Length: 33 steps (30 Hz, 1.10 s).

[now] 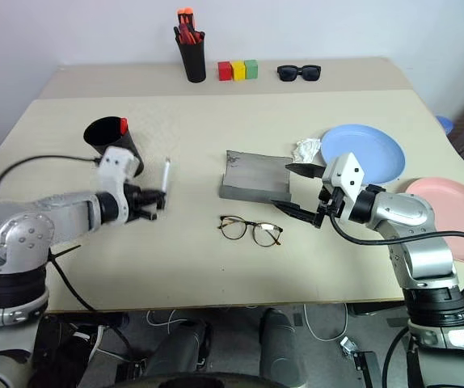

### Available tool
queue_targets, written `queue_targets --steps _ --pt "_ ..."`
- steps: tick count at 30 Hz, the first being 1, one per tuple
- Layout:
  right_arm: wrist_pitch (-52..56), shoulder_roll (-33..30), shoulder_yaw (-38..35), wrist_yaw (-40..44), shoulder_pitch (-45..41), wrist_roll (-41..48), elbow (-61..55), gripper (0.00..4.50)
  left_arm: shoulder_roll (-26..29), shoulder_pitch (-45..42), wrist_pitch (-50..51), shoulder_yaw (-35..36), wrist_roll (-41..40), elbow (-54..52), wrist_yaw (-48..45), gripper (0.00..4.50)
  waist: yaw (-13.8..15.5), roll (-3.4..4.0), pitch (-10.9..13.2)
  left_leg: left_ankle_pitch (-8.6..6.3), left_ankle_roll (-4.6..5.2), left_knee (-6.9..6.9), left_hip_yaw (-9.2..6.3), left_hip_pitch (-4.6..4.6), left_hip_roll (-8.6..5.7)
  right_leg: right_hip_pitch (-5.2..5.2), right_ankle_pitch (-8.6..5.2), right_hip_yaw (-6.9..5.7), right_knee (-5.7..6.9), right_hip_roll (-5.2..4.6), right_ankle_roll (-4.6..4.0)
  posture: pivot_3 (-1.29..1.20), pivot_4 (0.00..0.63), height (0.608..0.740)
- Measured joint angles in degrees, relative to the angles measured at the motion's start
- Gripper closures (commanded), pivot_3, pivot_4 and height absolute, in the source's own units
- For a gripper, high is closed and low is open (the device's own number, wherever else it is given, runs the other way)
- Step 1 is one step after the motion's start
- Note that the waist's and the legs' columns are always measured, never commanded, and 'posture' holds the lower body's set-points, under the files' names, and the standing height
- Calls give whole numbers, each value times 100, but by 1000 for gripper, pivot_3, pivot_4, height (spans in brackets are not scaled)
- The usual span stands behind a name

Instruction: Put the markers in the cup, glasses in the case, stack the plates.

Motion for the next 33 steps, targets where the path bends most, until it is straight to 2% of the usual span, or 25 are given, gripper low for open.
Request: queue_targets --steps 3,5,10,15,21,28,33 --pt "-41 50 5 -3 -44 -15 41 463 -282 -166 -1965 -93 746 185 -531 4427 15 0 0 0 -1 0 4 -4 0 1 6 -1 -16 -3 -6 0 150 740" --pt "-50 66 15 -4 -87 -22 44 463 -413 -319 -2748 -95 1045 358 -677 4427 14 0 0 0 0 -1 6 -5 0 1 8 -1 -22 -4 -7 0 150 740" --pt "-56 75 18 -10 -93 -33 50 463 -649 -745 -4513 76 1725 1140 -827 4427 -3 0 0 0 1 -4 8 -5 1 1 8 -2 -27 -3 -6 0 150 740" --pt "-29 100 16 -57 -103 0 49 463 -379 -982 -5786 531 2120 2136 -1076 4427 -10 0 0 -1 2 -5 10 -3 1 1 9 -2 -26 -2 -4 0 150 740" --pt "-27 101 17 -64 -163 3 49 463 -138 -1040 -6203 788 2519 3028 -990 4427 14 0 0 -1 4 1 8 -9 0 2 15 -3 -32 -2 6 0 150 740" --pt "26 150 6 -157 -209 52 48 463 -395 -468 -6181 816 2570 3022 -911 4427 -10 0 0 -1 4 -4 8 -6 2 1 16 -3 -32 -2 6 0 150 740" --pt "221 267 -72 -178 -276 427 -107 463 -481 -370 -5990 851 2554 3009 -814 4427 -3 -1 0 -1 4 -3 7 -6 2 1 17 -3 -32 -1 5 0 150 740"
